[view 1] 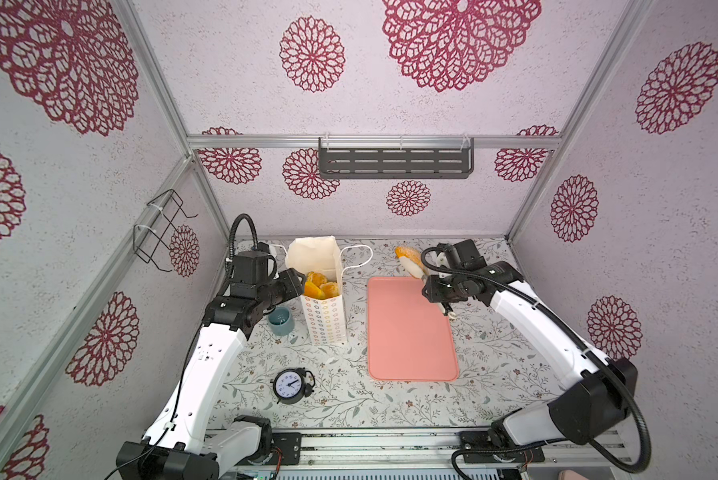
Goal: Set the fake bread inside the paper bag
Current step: 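Lift the sugared bun with the tongs and carry it over the bag, then open the tongs with right gripper to drop the sugared bun into the bag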
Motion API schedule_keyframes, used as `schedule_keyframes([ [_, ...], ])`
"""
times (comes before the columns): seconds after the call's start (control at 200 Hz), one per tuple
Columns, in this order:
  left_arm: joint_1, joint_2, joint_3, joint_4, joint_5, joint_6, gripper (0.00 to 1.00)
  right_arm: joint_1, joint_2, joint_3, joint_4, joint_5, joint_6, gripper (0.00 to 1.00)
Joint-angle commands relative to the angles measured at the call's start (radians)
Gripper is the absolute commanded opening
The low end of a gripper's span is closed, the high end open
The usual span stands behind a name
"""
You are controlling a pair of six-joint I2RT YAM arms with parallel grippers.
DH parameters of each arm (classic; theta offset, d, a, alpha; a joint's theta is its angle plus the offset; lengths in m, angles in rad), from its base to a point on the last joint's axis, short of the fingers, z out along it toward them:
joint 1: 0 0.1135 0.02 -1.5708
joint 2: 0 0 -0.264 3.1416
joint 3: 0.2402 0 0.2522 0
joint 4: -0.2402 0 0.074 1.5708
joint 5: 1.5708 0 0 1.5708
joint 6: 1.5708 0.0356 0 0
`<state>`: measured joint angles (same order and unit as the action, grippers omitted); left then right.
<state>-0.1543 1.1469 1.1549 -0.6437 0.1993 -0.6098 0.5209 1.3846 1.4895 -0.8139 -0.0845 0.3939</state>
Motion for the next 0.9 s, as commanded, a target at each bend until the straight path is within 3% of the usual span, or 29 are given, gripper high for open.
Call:
schedule_keyframes([
  [0.0,0.006,-0.016,0.026,-0.008,-0.004,0.004,0.44,0.093,-0.059,0.120,0.045,-0.026,0.068,0.36],
  [0.285,0.005,-0.045,0.002,-0.020,-0.011,-0.004,0.32,0.360,0.068,0.332,0.054,0.059,0.112,0.36],
  [0.42,0.005,-0.060,-0.013,-0.022,-0.012,-0.012,0.26,0.437,0.158,0.413,0.031,0.107,0.118,0.36],
  [0.655,0.006,-0.105,-0.026,-0.051,-0.040,-0.005,0.21,0.475,0.288,0.525,-0.037,0.163,0.111,0.37],
  [0.896,0.011,-0.149,-0.038,-0.087,-0.085,0.007,0.24,0.475,0.335,0.558,-0.055,0.149,0.100,0.44],
])
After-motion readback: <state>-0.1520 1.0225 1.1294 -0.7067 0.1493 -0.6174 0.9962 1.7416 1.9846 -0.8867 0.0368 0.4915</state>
